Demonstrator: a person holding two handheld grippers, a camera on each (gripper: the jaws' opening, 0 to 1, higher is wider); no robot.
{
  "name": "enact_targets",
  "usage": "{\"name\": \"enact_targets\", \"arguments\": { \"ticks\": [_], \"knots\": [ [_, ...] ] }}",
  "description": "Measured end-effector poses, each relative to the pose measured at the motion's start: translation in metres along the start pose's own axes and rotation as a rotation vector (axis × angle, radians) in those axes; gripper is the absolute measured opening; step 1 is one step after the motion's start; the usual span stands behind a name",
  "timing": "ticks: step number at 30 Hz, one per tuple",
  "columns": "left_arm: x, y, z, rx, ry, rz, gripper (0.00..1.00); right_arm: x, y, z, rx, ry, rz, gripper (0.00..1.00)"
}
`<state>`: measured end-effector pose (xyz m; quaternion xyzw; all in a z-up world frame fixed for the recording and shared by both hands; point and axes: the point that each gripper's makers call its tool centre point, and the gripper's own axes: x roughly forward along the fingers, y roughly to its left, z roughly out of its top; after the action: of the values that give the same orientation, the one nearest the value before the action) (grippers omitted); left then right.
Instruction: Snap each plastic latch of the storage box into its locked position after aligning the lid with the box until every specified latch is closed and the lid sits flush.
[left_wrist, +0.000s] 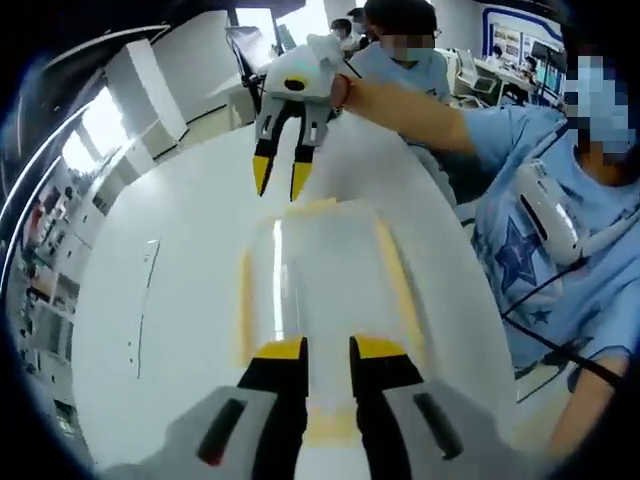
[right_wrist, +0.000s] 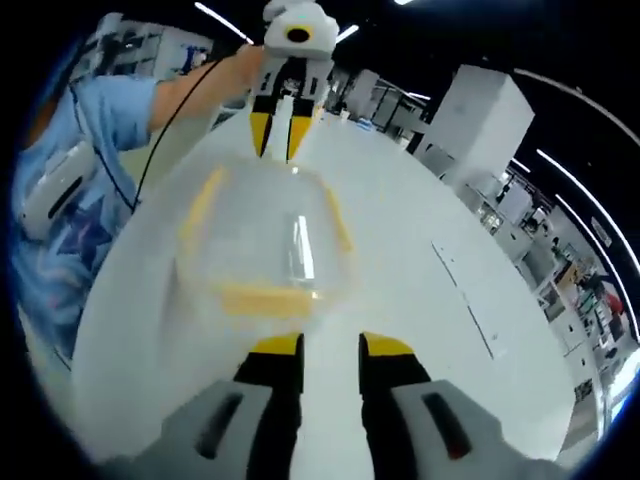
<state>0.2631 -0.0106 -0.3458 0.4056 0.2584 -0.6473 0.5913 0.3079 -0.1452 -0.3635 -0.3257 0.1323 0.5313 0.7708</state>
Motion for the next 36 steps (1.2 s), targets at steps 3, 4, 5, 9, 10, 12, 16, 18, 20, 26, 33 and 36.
{"name": "enact_targets", "arguments": {
  "ticks": [3,4,5,9,10,12,16,18,20,26,33,36],
  "knots": [
    [0.012,0.003,0.003,-0.014,0.06,-0.024,0.14,-0.001,0.007,0.015,0.003,-0.084,0.011,0.12],
    [0.015,0.005,0.002,-0.013,0.097,-0.025,0.14,-0.001,0.011,0.02,0.003,-0.105,0.024,0.11],
    [0.019,0.009,0.001,-0.011,0.126,-0.02,0.14,-0.001,0.013,0.023,0.007,-0.118,0.026,0.11],
    [0.028,0.011,0.006,-0.043,0.188,-0.049,0.1,0.004,0.023,0.035,-0.002,-0.145,0.036,0.01],
    [0.028,0.012,0.007,-0.04,0.184,-0.046,0.09,0.005,0.024,0.036,-0.008,-0.156,0.029,0.0],
    [0.03,0.01,0.007,-0.074,0.229,-0.066,0.08,0.006,0.026,0.039,-0.012,-0.18,0.019,0.0],
    [0.033,0.009,0.004,-0.105,0.298,-0.05,0.08,0.003,0.025,0.042,0.013,-0.258,-0.008,0.0],
    [0.033,0.008,0.004,-0.103,0.33,-0.039,0.08,0.003,0.031,0.042,0.028,-0.3,0.014,0.0],
    [0.034,0.007,0.004,-0.091,0.359,-0.033,0.07,0.005,0.04,0.043,0.04,-0.346,0.05,0.0],
    [0.034,0.008,0.002,-0.118,0.381,-0.06,0.07,0.013,0.048,0.039,0.053,-0.387,0.063,0.0],
    [0.034,0.006,0.0,-0.122,0.4,-0.077,0.07,0.003,0.048,0.026,0.155,-0.469,0.044,0.0],
    [0.035,0.005,0.0,-0.127,0.394,-0.084,0.07,0.0,0.046,0.02,0.164,-0.463,0.034,0.0]
  ]
}}
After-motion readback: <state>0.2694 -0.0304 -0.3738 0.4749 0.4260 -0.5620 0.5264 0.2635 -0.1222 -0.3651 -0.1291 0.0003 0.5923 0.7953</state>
